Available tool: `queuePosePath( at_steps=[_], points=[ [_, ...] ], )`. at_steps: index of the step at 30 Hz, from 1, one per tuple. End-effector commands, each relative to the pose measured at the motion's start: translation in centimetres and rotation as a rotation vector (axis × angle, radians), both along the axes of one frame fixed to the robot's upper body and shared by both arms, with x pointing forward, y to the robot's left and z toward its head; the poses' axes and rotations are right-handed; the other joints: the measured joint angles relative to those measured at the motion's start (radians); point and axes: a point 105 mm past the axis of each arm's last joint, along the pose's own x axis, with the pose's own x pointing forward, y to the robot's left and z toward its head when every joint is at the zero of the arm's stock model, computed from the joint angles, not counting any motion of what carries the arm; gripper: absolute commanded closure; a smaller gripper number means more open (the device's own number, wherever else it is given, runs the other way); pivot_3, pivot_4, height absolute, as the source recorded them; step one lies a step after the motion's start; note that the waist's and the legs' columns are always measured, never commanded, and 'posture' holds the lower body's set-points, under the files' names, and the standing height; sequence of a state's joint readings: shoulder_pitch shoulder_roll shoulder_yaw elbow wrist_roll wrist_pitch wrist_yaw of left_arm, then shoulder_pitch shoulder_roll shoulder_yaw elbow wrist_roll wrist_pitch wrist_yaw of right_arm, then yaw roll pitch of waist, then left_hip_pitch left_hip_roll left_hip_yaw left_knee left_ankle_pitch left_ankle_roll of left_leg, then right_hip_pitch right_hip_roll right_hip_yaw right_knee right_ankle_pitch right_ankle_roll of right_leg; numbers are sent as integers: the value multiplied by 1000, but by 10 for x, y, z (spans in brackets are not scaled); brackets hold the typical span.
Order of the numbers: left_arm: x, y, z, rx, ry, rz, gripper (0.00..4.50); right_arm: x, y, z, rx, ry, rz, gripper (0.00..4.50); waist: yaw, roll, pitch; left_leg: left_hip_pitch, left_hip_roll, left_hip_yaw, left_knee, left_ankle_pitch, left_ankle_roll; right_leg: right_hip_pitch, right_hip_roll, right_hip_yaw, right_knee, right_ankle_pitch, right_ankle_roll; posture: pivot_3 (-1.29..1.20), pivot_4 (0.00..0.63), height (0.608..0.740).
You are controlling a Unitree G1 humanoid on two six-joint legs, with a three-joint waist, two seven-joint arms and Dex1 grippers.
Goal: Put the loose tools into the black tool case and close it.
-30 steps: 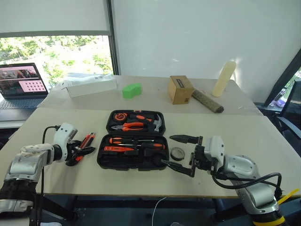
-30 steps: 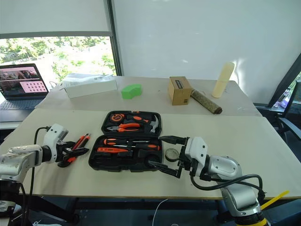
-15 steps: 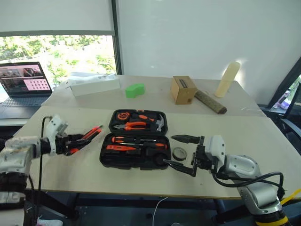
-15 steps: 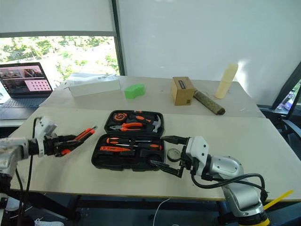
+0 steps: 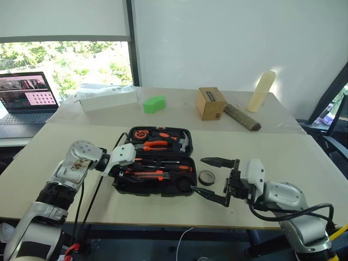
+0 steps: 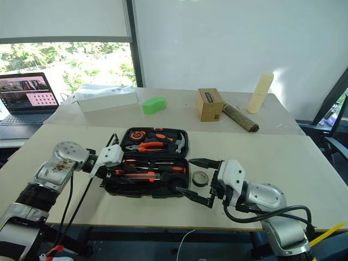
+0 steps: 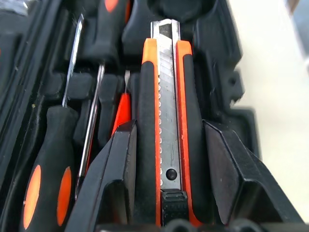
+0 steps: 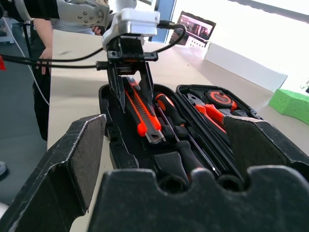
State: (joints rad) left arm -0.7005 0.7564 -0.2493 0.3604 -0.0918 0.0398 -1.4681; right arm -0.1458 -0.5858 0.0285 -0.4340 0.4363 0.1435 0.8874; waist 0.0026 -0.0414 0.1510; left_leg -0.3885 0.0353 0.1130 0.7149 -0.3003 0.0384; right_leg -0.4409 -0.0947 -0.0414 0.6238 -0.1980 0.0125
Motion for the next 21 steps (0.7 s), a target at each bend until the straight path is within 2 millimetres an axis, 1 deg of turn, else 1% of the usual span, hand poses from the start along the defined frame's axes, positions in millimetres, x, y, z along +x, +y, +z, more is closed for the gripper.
queuePosePath(
  at_steps=[1,4,7,9,11,15,19,21],
  points=[
    [3,-1,3,41,-68,-31,2919,-3,-2,12,12,-47,-18,0,0,0,0,0,0,0,0,0,1,0,0,0,0,0,0,0,150,740],
    [0,-3,-2,40,-58,-50,2919,-3,-3,11,13,-46,-26,0,0,0,0,0,0,0,0,-1,1,0,0,0,0,0,0,0,150,740],
    [-6,-12,-5,34,-21,-85,2919,-3,-4,10,11,-44,-32,0,2,0,0,1,0,0,0,0,1,0,0,0,1,0,0,0,150,740],
    [-11,-13,-9,46,6,-96,2919,-3,-4,10,8,-44,-34,0,4,0,0,0,0,0,0,0,1,0,0,0,0,0,0,0,150,740],
    [-15,-12,-13,58,25,-98,2919,-3,-5,9,7,-44,-36,0,6,0,0,1,0,0,1,-1,1,0,0,0,0,0,0,0,150,740],
    [-16,-9,-17,62,72,-39,2919,-4,-5,8,6,-42,-39,0,7,0,0,1,0,0,0,-1,1,1,0,0,0,0,0,0,150,740],
    [-17,-3,-27,107,75,-21,2919,-4,-4,7,8,-40,-36,0,6,0,0,2,0,0,0,-1,1,1,0,1,0,0,1,0,150,740],
    [-18,-1,-28,107,95,-13,2919,-3,-3,7,9,-40,-35,0,6,0,0,2,0,0,0,-1,1,2,0,1,0,0,1,0,150,740]
  ],
)
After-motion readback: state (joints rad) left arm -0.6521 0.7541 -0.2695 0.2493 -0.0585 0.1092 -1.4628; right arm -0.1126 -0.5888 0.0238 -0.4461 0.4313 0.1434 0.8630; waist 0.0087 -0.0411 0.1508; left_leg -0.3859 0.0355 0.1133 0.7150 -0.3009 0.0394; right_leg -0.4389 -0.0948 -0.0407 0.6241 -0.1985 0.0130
